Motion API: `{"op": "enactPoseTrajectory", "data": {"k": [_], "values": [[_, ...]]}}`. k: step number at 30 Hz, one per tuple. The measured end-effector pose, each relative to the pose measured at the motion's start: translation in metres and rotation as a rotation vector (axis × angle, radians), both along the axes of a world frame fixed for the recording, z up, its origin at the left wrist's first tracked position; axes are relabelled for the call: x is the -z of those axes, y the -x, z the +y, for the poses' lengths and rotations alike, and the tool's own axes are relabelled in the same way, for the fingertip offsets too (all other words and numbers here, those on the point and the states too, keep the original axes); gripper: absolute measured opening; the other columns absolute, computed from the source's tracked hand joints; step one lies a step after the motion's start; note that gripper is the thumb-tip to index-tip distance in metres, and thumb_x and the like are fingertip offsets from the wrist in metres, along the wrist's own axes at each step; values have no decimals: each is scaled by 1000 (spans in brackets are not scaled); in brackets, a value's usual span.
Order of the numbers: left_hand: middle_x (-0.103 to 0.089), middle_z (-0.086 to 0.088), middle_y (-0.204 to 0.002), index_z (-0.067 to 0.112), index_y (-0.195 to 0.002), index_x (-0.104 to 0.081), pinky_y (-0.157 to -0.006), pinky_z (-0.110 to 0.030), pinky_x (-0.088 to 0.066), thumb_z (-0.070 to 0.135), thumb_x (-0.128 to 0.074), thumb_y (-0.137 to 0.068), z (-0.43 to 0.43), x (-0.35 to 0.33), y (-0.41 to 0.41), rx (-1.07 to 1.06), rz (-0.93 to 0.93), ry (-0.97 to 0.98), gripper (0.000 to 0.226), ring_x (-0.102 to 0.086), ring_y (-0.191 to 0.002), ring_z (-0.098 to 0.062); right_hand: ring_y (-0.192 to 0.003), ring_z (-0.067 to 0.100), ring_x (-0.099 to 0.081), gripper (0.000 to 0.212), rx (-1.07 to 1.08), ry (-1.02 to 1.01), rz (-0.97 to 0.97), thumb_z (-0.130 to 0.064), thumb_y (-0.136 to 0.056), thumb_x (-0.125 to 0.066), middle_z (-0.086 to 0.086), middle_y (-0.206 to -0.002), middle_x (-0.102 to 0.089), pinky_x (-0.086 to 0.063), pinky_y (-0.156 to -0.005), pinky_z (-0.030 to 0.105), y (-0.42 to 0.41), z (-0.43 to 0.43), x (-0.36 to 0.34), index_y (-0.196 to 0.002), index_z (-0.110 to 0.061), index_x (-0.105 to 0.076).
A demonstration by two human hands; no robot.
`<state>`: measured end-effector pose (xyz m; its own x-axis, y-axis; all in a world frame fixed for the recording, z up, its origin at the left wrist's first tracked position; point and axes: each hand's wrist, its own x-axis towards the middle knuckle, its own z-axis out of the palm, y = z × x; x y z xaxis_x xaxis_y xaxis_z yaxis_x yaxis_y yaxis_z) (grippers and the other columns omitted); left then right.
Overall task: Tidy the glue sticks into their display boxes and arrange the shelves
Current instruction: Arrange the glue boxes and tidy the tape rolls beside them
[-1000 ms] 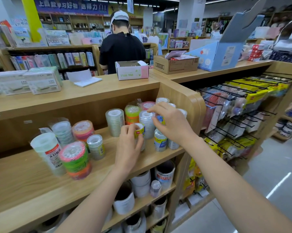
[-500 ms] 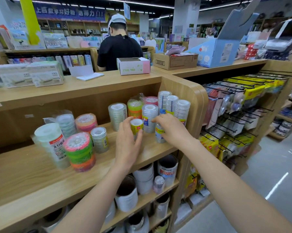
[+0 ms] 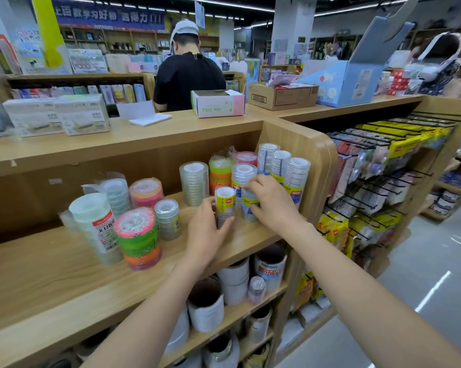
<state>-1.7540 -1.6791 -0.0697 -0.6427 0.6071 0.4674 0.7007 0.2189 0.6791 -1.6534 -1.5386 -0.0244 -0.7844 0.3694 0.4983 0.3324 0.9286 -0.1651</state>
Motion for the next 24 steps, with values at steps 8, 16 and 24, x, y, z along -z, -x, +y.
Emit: {"op": "enactPoseTrajectory", "data": {"k": [8,16,24], "values": [[-69,2,-103,17,-119,-59,-79,-31,-49,19,-74,-84,-7,1,-14,120,-10,-1,39,-65,-92,-17,-115,11,-55,48,-279,225,189,-35,-88,-69,-3,-126,-59,-46,-93,28,-15,-16,2,-132,-22,-55],[-51,-11,-143,6,-144,-42,-106,-32,-35,25,-68,-90,-5,9,-24,150,47,122,63,-47,-131,-25,-114,16,-55,42,-131,204,282,-23,-81,-78,2,-119,-63,-40,-95,23,-35,-15,11,-119,-15,-61],[-14,-12,-162,3,-155,-10,-115,-19,-11,22,-59,-96,13,3,-36,258,-27,266,79,-15,-150,-21,-135,26,-43,43,47,-107,227,-29,-79,-76,4,-129,-62,-30,-112,44,-46,-2,21,-117,-16,-64]]}}
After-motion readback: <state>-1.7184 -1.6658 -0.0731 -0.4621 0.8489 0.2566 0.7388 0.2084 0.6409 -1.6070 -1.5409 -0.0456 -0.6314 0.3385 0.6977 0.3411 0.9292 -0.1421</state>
